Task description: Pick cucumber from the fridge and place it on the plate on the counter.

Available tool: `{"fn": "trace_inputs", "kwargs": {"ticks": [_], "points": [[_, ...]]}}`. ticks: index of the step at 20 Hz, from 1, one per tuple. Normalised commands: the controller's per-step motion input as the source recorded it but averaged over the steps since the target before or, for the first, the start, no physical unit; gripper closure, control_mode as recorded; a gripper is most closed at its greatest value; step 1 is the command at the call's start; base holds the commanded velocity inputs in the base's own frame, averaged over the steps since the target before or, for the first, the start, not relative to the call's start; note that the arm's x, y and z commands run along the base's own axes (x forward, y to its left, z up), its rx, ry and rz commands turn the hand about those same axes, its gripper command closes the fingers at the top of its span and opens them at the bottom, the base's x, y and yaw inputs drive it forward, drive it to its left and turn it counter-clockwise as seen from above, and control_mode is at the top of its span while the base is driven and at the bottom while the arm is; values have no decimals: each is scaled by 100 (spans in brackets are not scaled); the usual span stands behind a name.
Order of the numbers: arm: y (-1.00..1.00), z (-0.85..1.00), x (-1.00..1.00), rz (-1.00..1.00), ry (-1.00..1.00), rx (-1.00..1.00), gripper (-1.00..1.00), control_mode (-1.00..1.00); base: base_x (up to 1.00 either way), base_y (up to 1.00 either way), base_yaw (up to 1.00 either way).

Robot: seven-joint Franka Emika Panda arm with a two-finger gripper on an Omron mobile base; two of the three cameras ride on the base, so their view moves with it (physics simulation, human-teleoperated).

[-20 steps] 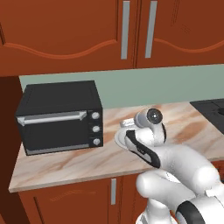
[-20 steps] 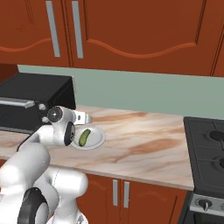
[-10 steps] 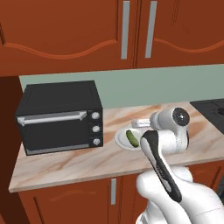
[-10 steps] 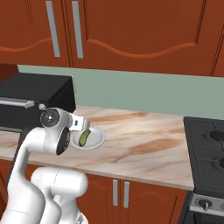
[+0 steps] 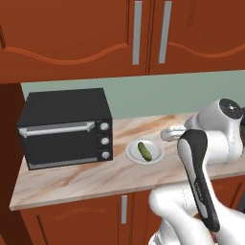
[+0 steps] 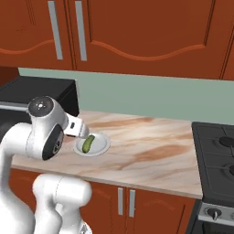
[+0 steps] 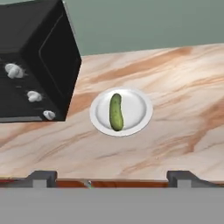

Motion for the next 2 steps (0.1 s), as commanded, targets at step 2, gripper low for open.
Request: {"fn": "trace_inputs", "kwargs": {"ticks": [2], "points": [[0,0,-100,-3,0,0,-100,-100,0,0,0]]}}
